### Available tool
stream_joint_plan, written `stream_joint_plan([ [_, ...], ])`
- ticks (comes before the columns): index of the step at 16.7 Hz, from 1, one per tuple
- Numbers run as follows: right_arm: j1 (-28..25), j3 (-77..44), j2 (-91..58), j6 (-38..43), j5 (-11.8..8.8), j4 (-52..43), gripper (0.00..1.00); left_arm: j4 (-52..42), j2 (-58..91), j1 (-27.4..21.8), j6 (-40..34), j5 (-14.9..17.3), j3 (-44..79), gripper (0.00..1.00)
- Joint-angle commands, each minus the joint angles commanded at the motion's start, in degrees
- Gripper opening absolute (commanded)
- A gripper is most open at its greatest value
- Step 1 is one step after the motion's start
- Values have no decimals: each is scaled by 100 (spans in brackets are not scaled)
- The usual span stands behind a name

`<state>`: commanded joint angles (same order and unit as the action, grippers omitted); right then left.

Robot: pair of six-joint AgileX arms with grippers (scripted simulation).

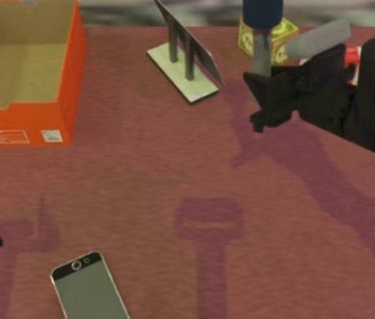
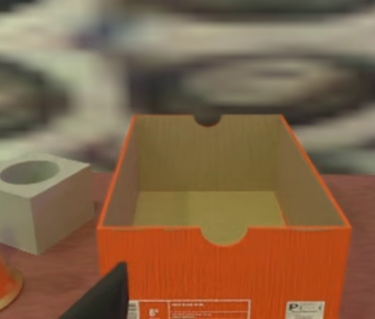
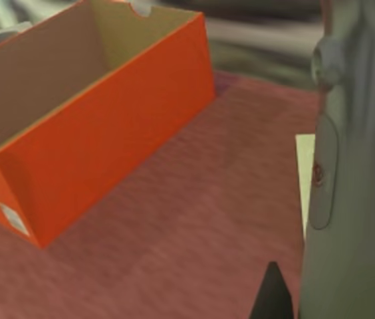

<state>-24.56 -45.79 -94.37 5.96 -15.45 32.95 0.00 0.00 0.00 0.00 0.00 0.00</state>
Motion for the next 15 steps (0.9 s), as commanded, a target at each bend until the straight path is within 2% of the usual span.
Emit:
stream_joint_plan([
  [4, 26, 335, 492, -401, -359, 1149, 0, 0, 0, 0, 0, 0, 0, 100],
  [7, 33, 409, 623, -498, -440, 1383, 0, 0, 0, 0, 0, 0, 0, 100],
  [12, -4, 377, 596, -482, -417, 1373, 0, 0, 0, 0, 0, 0, 0, 100],
  [13, -76, 362, 570, -481, -351, 1386, 0, 0, 0, 0, 0, 0, 0, 100],
  [15, -334, 302, 488, -483, -96, 1436, 0, 0, 0, 0, 0, 0, 0, 100],
])
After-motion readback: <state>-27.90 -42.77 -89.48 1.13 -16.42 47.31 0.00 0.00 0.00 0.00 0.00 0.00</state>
